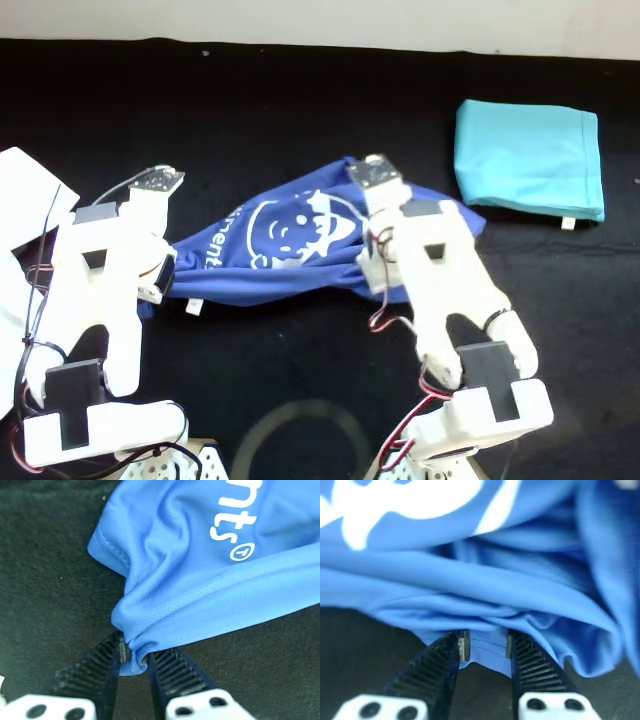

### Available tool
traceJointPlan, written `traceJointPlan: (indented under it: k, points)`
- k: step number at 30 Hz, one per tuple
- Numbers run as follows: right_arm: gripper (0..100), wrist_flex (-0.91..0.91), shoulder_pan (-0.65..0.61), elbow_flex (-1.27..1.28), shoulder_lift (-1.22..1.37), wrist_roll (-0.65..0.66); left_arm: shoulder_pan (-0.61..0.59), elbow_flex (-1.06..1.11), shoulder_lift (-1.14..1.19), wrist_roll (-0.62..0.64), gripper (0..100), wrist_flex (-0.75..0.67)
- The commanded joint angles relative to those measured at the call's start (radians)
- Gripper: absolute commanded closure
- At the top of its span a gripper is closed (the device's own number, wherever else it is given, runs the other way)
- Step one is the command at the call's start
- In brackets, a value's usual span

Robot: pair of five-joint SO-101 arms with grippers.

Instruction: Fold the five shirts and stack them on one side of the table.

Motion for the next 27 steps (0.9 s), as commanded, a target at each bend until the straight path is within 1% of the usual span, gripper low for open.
traceJointPlan:
  k: [1, 5, 9, 11, 16, 18, 22, 24, 27]
  points:
    - [87.2, 0.053, -0.079, -0.025, -0.004, 0.0, 0.002, -0.019, -0.018, 0.002, 99, 0.005]
    - [87.2, 0.076, -0.183, 0.018, -0.005, -0.002, 0.001, -0.019, -0.018, 0.002, 99, 0.006]
    - [87.2, 0.113, -0.266, 0.07, -0.035, -0.006, -0.056, -0.028, -0.018, 0.0, 99, 0.006]
    - [87.2, 0.114, -0.292, 0.114, -0.102, -0.006, -0.102, -0.051, -0.018, 0.0, 99, 0.011]
    - [87.2, 0.116, -0.337, 0.225, -0.375, -0.006, -0.196, -0.116, -0.018, 0.0, 99, 0.011]
    - [87.2, 0.12, -0.318, 0.248, -0.489, -0.006, -0.205, -0.131, -0.018, 0.0, 99, 0.012]
    - [87.2, 0.2, -0.191, 0.239, -0.662, -0.006, -0.194, -0.134, -0.018, 0.0, 99, 0.012]
    - [86.8, 0.251, -0.133, 0.246, -0.71, -0.008, -0.182, -0.131, -0.016, 0.0, 99, 0.012]
    - [86.8, 0.343, -0.117, 0.294, -0.71, -0.058, -0.16, -0.13, -0.015, 0.0, 99, 0.012]
